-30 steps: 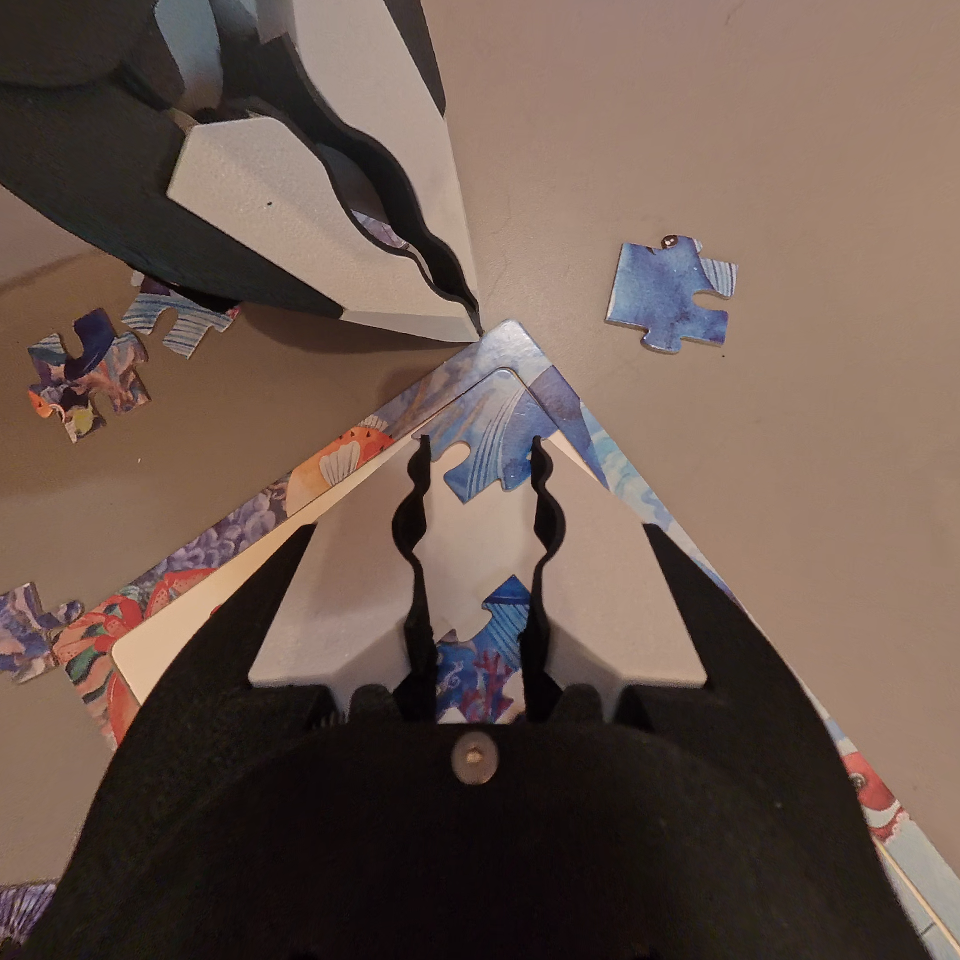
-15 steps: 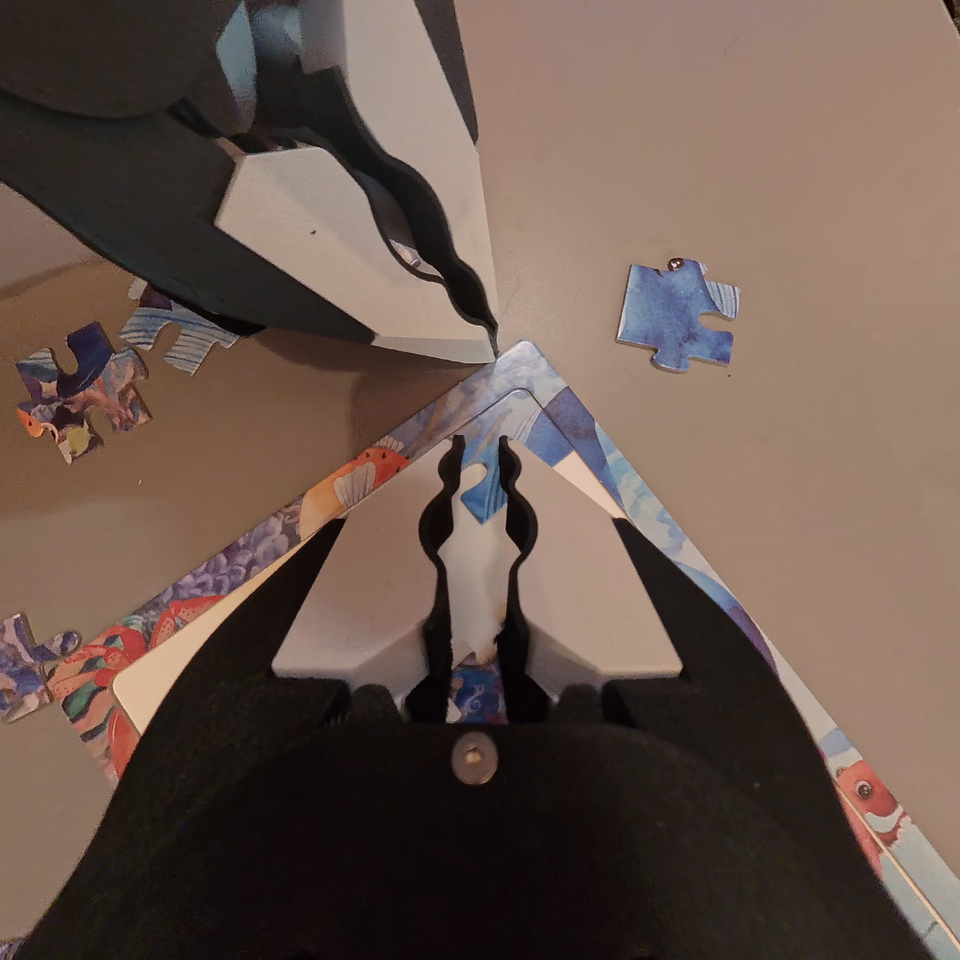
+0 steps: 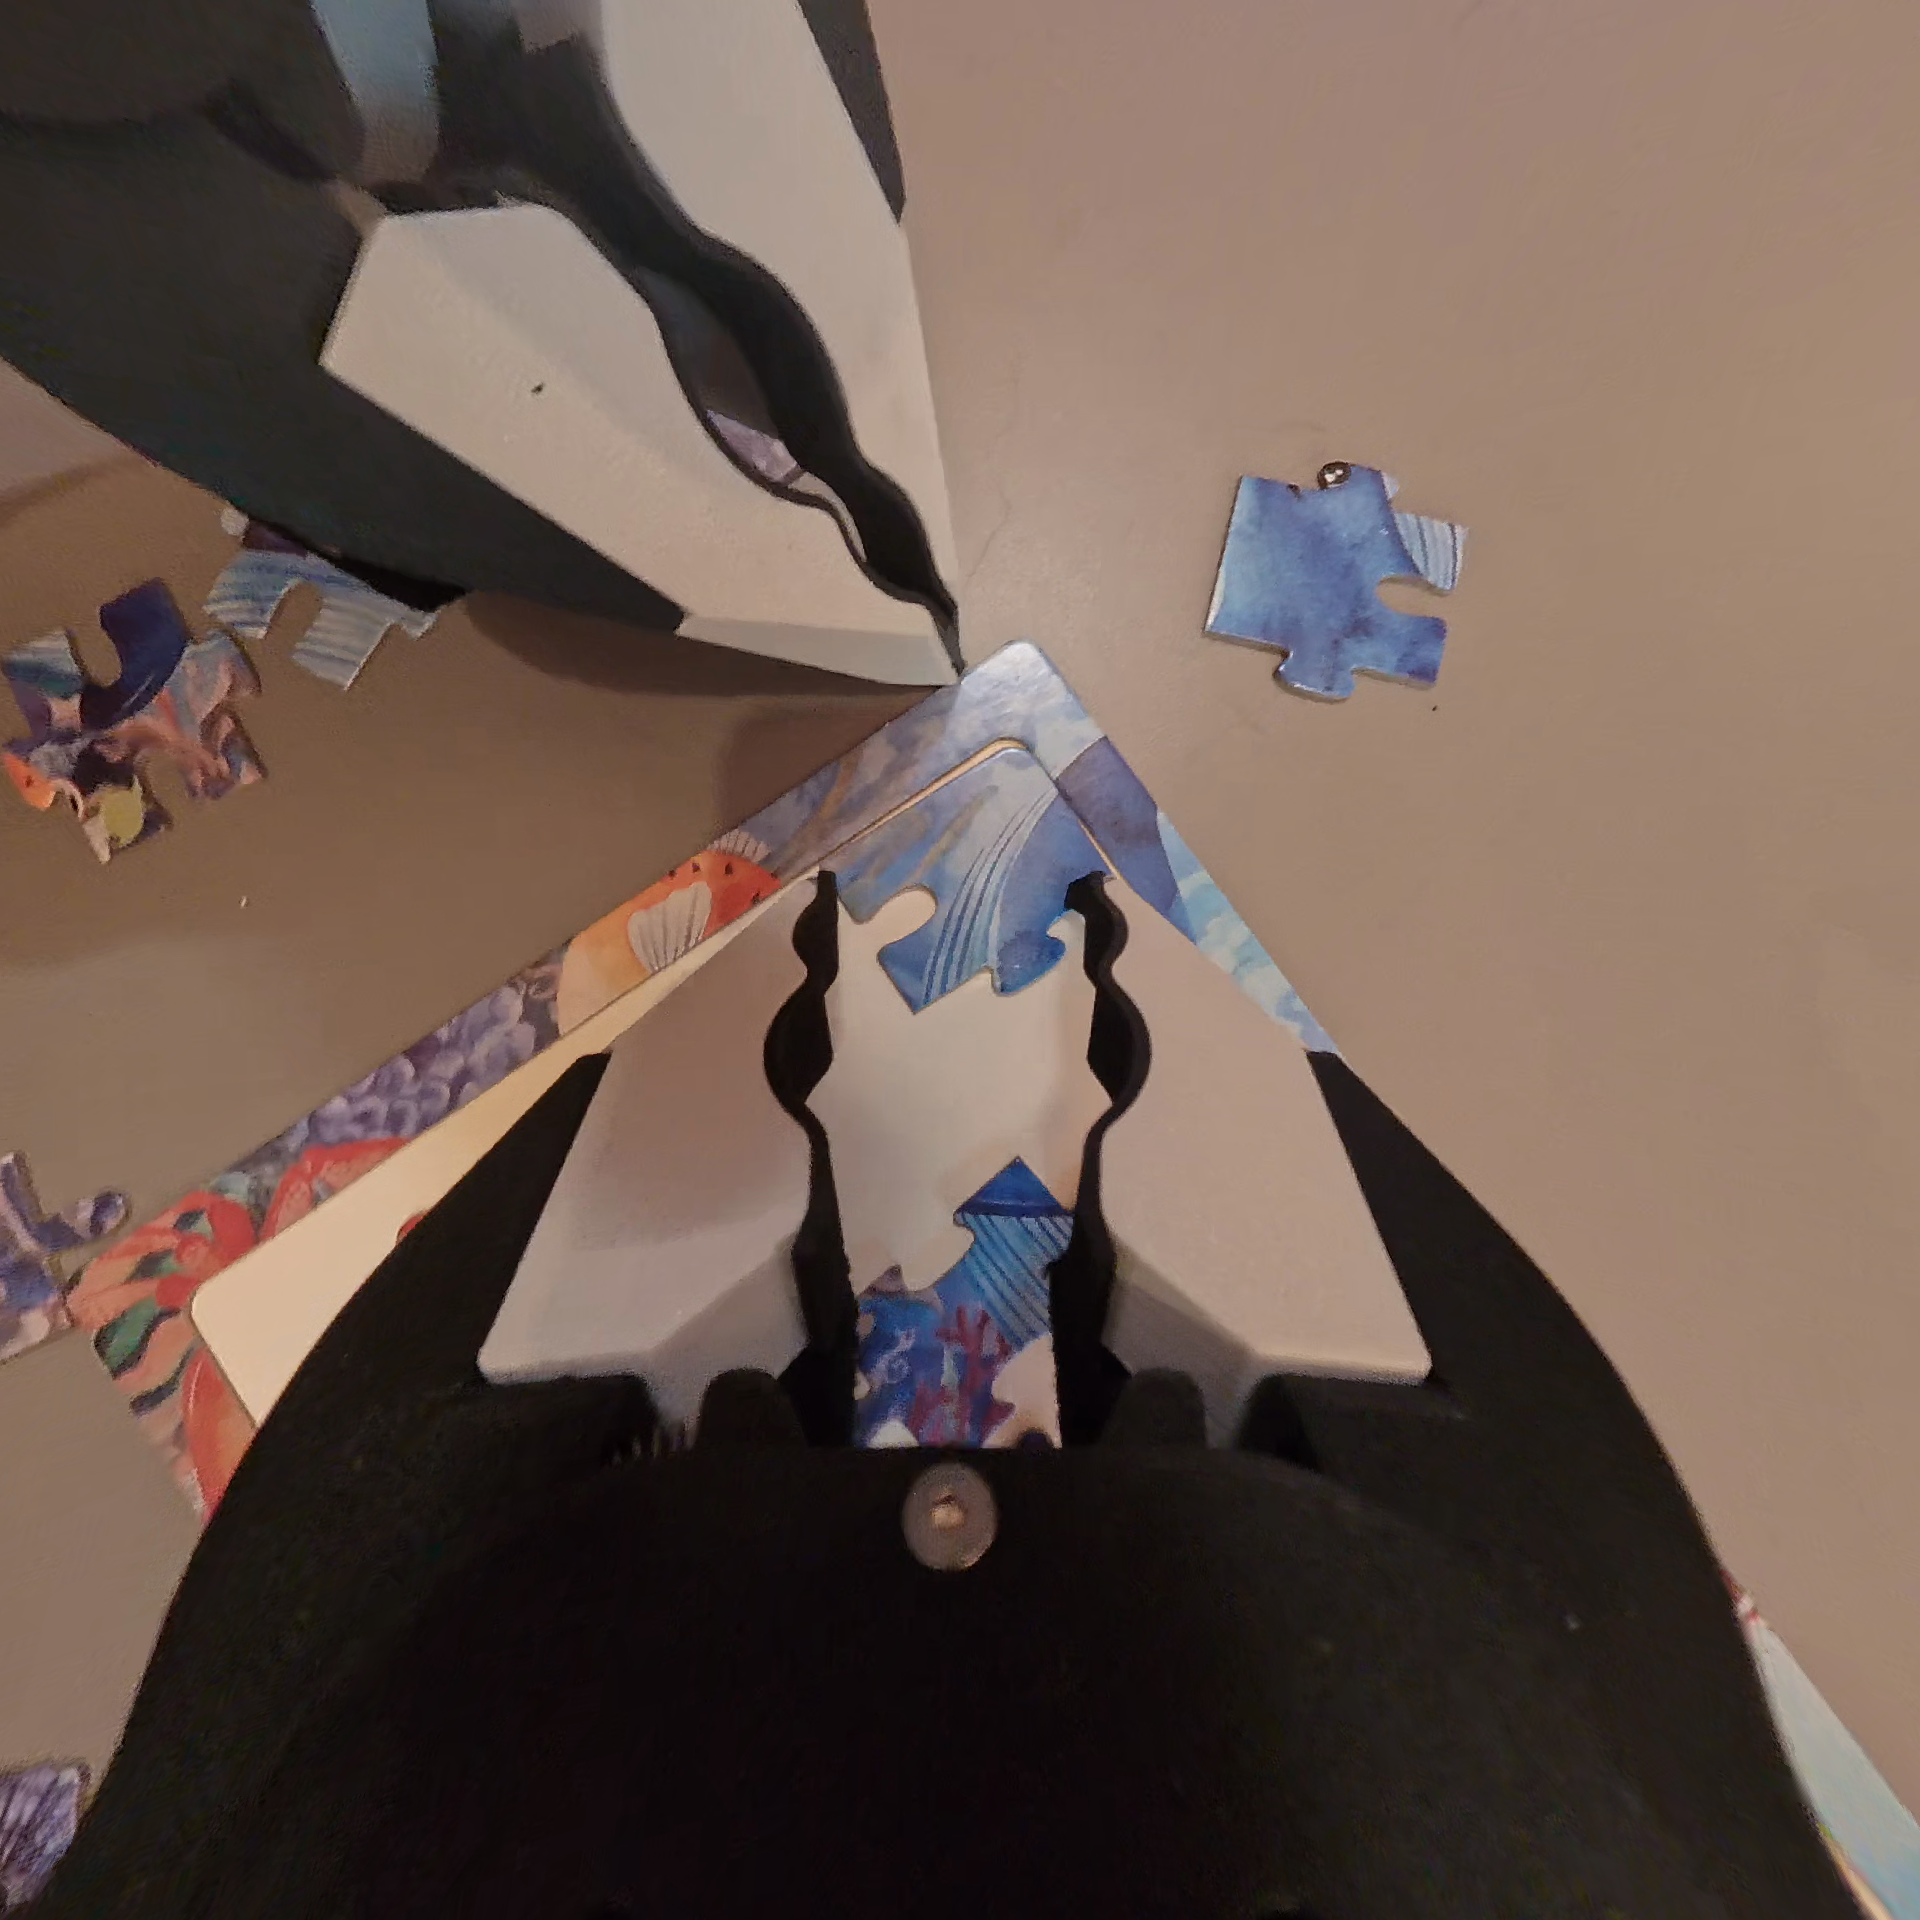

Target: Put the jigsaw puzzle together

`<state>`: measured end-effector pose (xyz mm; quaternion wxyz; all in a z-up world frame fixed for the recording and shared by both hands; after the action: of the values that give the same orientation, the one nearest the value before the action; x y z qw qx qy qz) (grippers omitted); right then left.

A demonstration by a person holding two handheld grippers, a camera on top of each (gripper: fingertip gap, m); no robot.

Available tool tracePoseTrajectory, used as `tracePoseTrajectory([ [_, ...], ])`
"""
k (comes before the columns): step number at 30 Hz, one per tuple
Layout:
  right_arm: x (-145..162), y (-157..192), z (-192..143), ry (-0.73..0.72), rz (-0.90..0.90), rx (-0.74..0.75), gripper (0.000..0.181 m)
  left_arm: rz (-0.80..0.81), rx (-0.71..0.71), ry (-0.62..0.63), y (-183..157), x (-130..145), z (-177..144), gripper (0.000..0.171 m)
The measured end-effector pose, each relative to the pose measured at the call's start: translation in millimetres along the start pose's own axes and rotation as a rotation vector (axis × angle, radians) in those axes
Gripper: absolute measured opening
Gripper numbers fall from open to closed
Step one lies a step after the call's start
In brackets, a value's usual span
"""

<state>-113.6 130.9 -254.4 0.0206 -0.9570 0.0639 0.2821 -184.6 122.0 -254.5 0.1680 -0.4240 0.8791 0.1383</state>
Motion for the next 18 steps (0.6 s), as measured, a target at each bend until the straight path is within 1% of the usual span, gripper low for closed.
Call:
tracePoseTrajectory([
  [4, 0.1, -0.7, -0.8, 0.002, 0.002, 0.005, 0.047, -0.004, 0.007, -0.005, -0.1, -0.3, 0.3, 0.000],
  [7, 0.4, 0.9, -4.4, 0.007, 0.007, -0.022, 0.047, -0.006, 0.014, -0.011, -0.5, -0.7, 0.5, 0.000],
  [10, 6.9, 0.9, -6.2, 0.055, -0.008, -0.040, 0.044, -0.007, 0.015, -0.011, -0.4, -0.6, 0.6, 0.000],
  [13, 4.8, 0.4, -3.3, 0.030, -0.016, -0.024, 0.035, -0.004, 0.010, -0.007, -0.5, -0.8, 0.5, 0.000],
  [18, 3.5, 0.9, -2.4, 0.015, -0.006, -0.034, 0.038, -0.005, 0.007, -0.006, -0.2, -0.5, 0.5, 0.000],
])
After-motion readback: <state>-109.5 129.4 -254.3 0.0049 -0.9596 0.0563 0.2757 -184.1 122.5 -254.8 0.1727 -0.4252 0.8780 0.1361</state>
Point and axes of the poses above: each gripper's, where its closed fingertips meet, z out along the fingers, x out of its underside, y = z × x across the jaws, the point moved 4 cm from there along -z, back along the fingers, and after that the axes turned 6 degrees about y, right-handed, at the moved point
